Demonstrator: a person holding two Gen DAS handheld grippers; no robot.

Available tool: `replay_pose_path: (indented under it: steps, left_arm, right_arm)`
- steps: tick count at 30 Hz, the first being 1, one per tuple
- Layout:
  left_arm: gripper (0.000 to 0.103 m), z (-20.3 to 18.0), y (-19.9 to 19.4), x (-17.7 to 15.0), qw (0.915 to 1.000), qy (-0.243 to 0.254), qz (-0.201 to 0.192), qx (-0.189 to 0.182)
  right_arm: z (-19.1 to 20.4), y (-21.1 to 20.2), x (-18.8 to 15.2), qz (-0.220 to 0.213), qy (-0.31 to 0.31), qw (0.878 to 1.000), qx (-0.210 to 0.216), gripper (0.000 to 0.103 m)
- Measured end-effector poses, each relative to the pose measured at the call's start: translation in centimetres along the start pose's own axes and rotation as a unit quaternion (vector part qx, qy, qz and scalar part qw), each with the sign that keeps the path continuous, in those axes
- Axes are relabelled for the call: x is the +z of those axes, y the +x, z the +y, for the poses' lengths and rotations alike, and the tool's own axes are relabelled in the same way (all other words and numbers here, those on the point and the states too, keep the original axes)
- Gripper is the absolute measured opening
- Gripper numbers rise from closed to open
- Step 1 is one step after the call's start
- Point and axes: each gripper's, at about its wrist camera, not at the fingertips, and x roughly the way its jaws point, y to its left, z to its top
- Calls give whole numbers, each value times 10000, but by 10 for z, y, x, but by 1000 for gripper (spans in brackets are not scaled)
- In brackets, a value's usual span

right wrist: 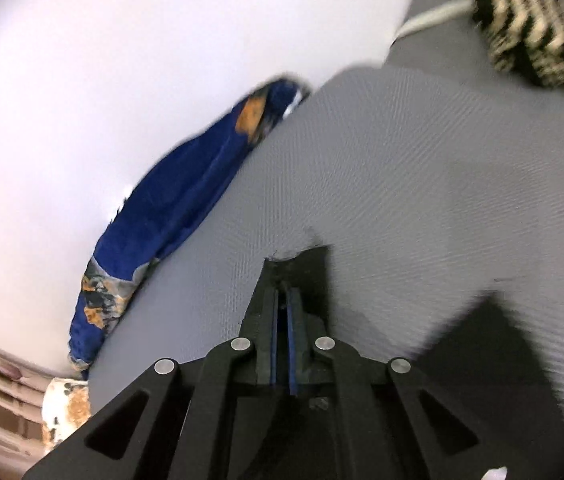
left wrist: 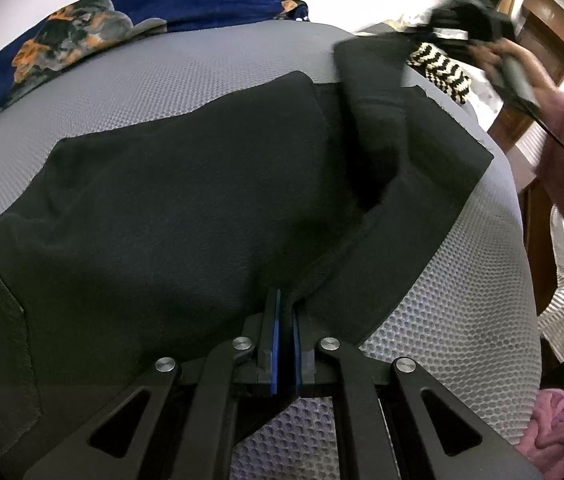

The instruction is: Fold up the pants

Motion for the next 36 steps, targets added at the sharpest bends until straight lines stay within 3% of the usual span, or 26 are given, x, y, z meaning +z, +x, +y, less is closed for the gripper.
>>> replay_pose_path:
  steps: [6,13,20,31,36]
  left_arm:
    - [6,-17,0,0,9990,396,23,222]
    - [7,-29,1,0,9958,804,98,427]
    - [7,-43,-3,-2,9899,1271,81,620]
    - [7,-34,2,-1,9899,1337,193,429]
    - [15,-28,1,4,9927,1144,268,287]
  right_arm:
    - [-73,-81,-46,-283,200,9962,-797,3]
    - [-137,-85,-111,-15,776,9870,-1408,3]
    - [-137,-89,-120,-147,693,9873,-1425,3]
    - [-147,-86,-139,-60,606,9833,-1717,2]
    - [-146,-86,-132,93,591,9834,-1713,8]
